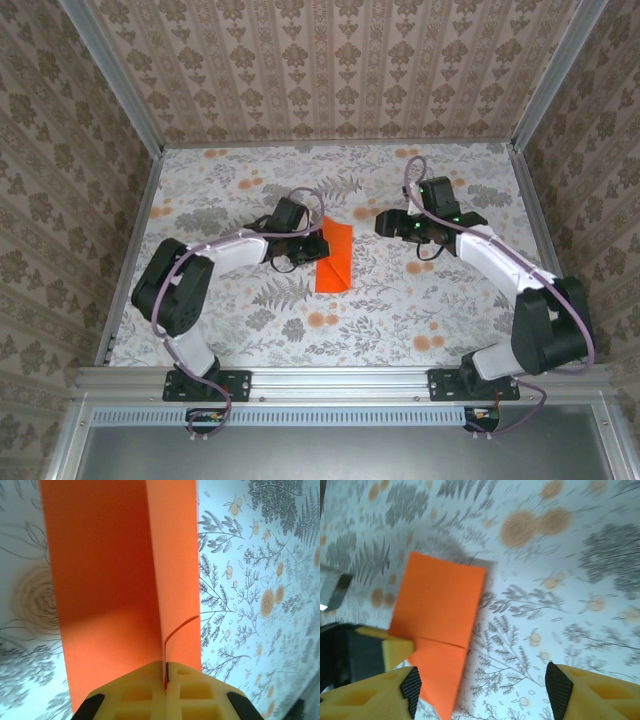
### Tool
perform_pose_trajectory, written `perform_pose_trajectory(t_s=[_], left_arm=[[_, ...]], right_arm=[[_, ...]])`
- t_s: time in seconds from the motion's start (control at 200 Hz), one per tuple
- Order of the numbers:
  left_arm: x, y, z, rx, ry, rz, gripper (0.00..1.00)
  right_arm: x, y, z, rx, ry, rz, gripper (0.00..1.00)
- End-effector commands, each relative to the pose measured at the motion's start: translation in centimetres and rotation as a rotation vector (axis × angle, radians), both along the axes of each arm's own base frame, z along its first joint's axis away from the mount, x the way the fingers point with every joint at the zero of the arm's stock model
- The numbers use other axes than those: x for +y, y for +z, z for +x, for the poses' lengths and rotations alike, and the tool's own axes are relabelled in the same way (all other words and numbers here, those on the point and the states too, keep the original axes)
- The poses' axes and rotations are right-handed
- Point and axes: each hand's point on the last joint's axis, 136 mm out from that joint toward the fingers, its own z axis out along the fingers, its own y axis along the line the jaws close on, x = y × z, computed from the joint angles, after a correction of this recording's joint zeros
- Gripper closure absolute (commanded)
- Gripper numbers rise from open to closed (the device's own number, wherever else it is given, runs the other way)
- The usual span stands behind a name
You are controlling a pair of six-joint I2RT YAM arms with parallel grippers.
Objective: Fold a paper plane with a square sheet of paper (pick it up from the middle)
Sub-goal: Turn over the square sheet of paper at the center of the table.
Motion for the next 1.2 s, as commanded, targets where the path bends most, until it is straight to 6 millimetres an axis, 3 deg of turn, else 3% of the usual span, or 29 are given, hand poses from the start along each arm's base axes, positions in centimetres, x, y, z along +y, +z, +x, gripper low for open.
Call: perform_pose_trajectory(t_s=[0.0,0.275,0.42,0.525,0.655,0.865,1.01,1.195], left_arm=[[3.7,3.0,-1.1,-0.068,-0.078,0.242,0.95],[12.0,9.3,-0.2,-0.196,-0.099,0.776,0.95],[14.8,11.3,1.3,-0.256,-0.096,1.055,0.95],[15.8,11.5,2.6,-0.281,-0.098,1.237,0.95],[15.6,10.5,4.0,-0.295,-0.11,1.395,0.95],[13.5,5.8,5.1,-0.282,-0.189,1.523,0.95],[11.2,1.5,4.5,-0.241,-0.244,1.477,0.95],[7.9,-1.4,2.7,-0.2,-0.289,1.337,0.92]], right_arm=[[-3.1,0.9,-0.5,0.001,-0.13,-0.039,0.26],[-5.4,1.7,-0.6,-0.014,-0.213,-0.044,0.14],[-6.4,1.1,-1.1,-0.002,-0.256,-0.059,0.11],[-6.9,0.9,-1.4,0.004,-0.268,-0.069,0.11],[-7.7,0.8,-1.7,0.009,-0.285,-0.083,0.11],[-8.6,0.2,-1.9,0.028,-0.305,-0.089,0.11],[-8.9,-0.6,-2.0,0.052,-0.31,-0.091,0.11],[-9.2,-1.2,-2.0,0.075,-0.314,-0.09,0.11]])
